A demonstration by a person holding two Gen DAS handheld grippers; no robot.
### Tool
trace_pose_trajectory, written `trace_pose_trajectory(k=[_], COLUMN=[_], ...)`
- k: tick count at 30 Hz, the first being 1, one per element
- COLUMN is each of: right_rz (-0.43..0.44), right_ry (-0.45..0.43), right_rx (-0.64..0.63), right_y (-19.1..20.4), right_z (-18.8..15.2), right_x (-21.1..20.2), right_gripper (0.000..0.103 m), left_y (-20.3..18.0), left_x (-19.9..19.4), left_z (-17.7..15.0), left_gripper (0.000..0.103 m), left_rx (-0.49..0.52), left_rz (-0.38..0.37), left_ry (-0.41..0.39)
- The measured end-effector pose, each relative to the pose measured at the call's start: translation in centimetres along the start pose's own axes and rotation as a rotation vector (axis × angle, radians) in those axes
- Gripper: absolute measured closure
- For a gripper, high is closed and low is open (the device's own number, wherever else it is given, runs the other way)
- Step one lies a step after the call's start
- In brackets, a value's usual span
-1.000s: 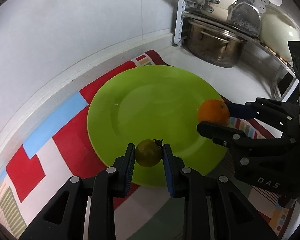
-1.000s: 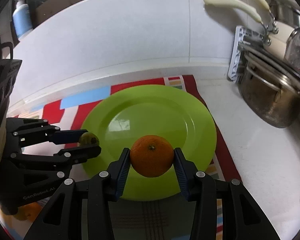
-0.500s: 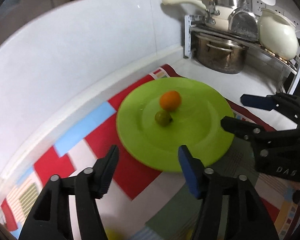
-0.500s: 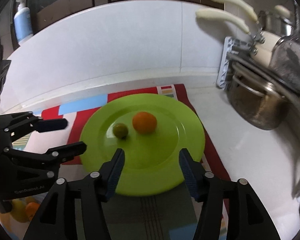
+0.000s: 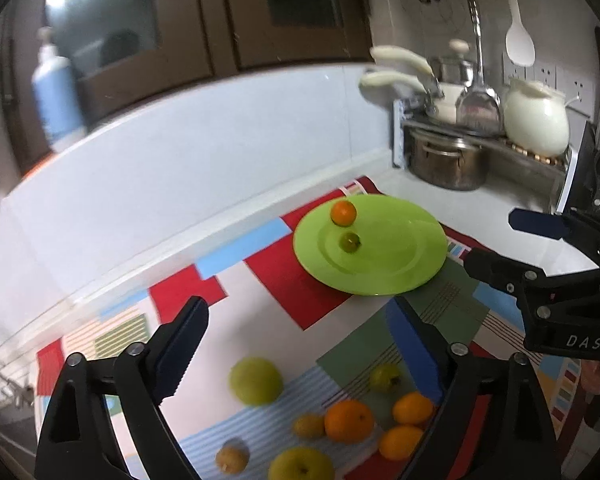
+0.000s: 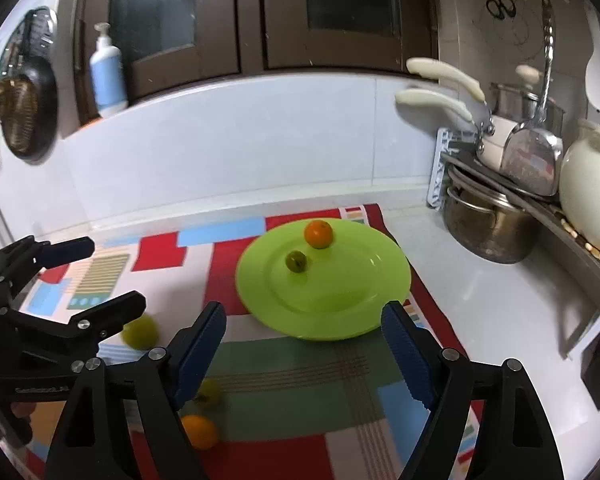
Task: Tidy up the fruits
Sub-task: 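Withdraw both tools from the plate back toward the fruit pile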
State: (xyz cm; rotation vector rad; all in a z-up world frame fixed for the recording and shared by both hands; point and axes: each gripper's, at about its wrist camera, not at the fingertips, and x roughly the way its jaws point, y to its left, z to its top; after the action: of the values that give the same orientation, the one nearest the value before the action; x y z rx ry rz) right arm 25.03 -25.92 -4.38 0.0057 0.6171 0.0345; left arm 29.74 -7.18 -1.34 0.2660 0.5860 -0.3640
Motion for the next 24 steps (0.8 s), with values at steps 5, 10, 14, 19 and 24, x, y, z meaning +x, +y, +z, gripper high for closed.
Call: trace_pose_trajectory(k=[5, 10, 14, 19, 24], right_rz=[0.02, 0.008, -0.009, -0.001, 0.017], right_ry=[-0.027, -0.069, -0.104, -0.106, -0.078], right_rx=[-0.004, -0.028, -0.064, -0.081, -0.091], right_y=[1.6, 3.1, 4.7, 6.4, 8.3], right_z=[-0.7, -1.7, -2.4, -3.3, -4.5], right_x=[-2.8, -5.5, -7.1, -8.2, -8.4], right_gripper=[0.017, 0.017, 0.017, 0.017, 0.017], left_y=[0.4, 0.6, 1.0, 1.8, 2.8], left_x=[-3.8, -6.7, -8.3, -9.7, -10.5], left_z=[-1.6, -3.1, -4.3, -6.1, -7.7], left_gripper=[0.0, 0.0, 0.0, 0.0, 0.0], left_rx=[-0.031, -0.038, -0.04, -0.034, -0.027], left_rz=[0.047, 0.068, 0.075, 0.085, 0.091], left_ry=[-0.046, -0.063, -0.074, -0.067, -0.055])
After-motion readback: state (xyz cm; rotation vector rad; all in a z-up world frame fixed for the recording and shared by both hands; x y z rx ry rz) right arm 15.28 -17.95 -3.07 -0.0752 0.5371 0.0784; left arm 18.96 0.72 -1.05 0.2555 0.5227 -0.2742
